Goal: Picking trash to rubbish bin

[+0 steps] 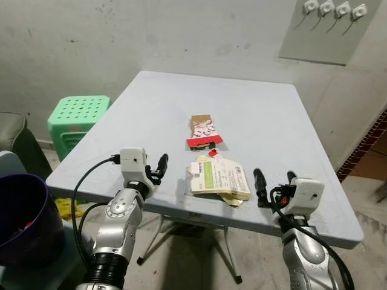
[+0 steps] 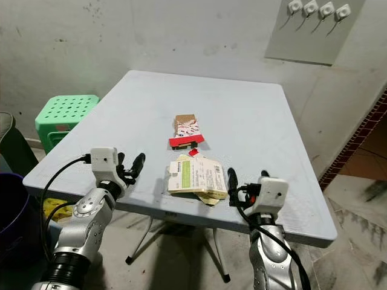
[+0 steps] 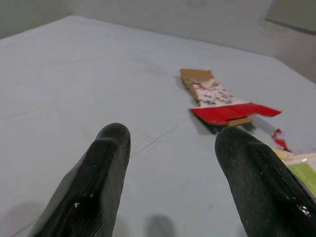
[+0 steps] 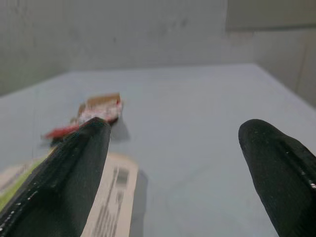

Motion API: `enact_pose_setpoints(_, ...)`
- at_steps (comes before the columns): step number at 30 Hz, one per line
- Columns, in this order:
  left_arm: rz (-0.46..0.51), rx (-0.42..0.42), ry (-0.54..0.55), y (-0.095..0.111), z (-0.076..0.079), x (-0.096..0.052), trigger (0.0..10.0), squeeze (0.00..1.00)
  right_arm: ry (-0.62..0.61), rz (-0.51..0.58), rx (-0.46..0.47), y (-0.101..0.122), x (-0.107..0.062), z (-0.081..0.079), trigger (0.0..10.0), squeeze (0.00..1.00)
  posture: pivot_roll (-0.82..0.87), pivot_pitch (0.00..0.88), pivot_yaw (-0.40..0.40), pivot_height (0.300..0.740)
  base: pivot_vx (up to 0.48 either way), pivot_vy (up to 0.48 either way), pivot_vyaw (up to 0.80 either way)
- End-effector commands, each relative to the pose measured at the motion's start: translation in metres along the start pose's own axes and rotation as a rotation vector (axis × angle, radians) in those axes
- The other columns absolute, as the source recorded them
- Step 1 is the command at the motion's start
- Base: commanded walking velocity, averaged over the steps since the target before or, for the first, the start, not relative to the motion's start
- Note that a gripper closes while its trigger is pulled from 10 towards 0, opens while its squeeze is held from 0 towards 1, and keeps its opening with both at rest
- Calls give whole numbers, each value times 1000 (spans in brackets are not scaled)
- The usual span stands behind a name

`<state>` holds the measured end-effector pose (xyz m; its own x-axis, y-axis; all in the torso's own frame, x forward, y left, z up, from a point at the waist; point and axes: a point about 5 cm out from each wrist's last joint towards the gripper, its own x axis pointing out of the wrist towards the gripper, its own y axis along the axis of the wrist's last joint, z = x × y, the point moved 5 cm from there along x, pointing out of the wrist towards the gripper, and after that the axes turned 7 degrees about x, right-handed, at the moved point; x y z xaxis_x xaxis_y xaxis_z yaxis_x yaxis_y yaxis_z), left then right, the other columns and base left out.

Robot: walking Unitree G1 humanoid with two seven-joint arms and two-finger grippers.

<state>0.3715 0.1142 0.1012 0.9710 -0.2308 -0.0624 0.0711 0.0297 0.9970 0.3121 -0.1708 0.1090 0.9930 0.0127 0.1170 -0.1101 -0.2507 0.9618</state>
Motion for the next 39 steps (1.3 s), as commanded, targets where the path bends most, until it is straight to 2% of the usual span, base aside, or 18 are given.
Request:
enact_pose_setpoints(1,33,32,-15,10,1,1,10000,0,17,65,6,17,2,0,10000,0,-83,0,-38,740,0,0,0)
enact_pose_setpoints(8,42,18,-41,15,2,3,10000,0,52,75,15,23,5,-7,10000,0,-86,0,-38,740,0,0,0)
enact_pose_setpoints(14,48,-5,-43,15,1,2,10000,0,147,38,47,18,2,-25,10000,0,-82,0,-41,740,0,0,0)
enact_pose_setpoints(22,54,-6,-37,17,-2,3,10000,0,221,8,63,13,-1,-38,10000,0,-76,0,-44,740,346,0,0)
enact_pose_setpoints(39,53,-17,-31,17,-2,3,10000,0,257,-18,71,9,-3,-43,10000,0,-74,0,-50,740,424,0,0)
